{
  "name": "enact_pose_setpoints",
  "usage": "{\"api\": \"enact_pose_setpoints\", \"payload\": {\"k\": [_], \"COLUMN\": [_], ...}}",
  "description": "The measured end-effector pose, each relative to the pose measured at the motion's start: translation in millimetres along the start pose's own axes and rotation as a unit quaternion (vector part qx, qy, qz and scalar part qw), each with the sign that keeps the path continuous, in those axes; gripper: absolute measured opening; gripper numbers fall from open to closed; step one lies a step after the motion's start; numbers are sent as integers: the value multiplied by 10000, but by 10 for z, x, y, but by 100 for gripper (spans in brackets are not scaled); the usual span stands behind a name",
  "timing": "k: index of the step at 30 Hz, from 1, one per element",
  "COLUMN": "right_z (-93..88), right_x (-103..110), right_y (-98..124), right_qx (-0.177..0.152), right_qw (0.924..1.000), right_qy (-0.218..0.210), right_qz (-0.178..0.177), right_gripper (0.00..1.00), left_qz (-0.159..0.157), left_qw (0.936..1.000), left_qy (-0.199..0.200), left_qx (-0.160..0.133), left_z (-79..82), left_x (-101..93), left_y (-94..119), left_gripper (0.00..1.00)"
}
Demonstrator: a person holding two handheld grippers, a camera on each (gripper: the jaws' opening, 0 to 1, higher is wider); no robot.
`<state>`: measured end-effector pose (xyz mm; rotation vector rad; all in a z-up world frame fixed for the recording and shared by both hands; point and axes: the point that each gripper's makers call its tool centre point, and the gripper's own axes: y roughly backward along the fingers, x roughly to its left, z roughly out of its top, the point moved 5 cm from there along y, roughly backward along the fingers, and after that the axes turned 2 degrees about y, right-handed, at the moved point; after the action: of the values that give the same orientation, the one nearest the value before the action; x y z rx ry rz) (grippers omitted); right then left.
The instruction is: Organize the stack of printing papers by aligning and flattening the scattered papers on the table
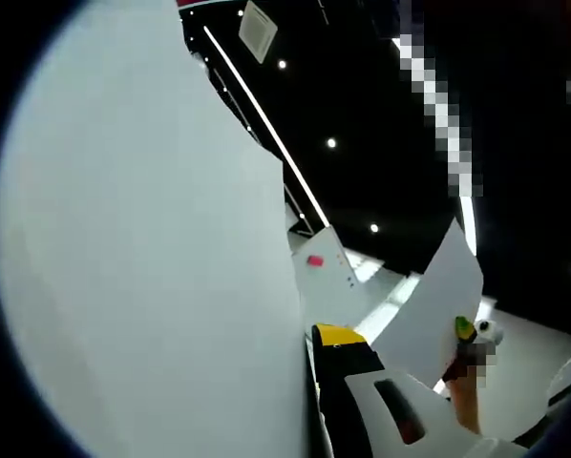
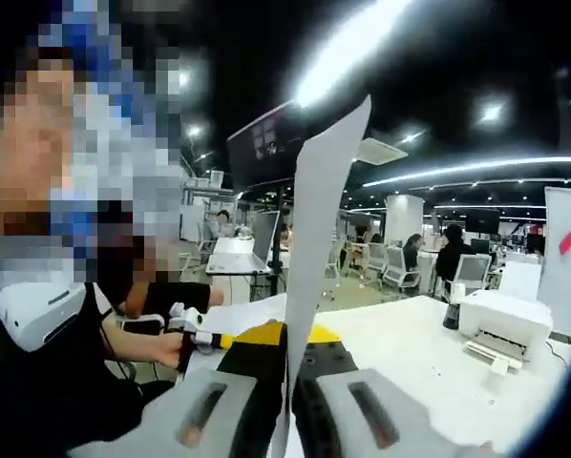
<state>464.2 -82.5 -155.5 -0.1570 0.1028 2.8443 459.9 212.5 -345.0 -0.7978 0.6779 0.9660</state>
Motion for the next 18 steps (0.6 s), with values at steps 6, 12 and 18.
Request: {"api": "enact_pose_setpoints", "payload": {"k": [6,12,18], "right_z": [25,31,-36], "right_x": [51,100,135], "right_y": [-21,-52,-161], "right_qx": [-82,-130,151], "right_qw": [9994,9975,9956], "right_qy": [-149,-324,-401], "right_qz": [301,617,833], "right_gripper": [0,0,0], "left_qz": [10,14,13], "left_qw": [10000,10000,10000], "left_qy": [30,10,14], "left_qx": [-18,0,4], "left_z": [7,2,-2], "left_x": [10,12,10], "left_y": [4,-5,-7], "left_gripper": [9,9,9]}}
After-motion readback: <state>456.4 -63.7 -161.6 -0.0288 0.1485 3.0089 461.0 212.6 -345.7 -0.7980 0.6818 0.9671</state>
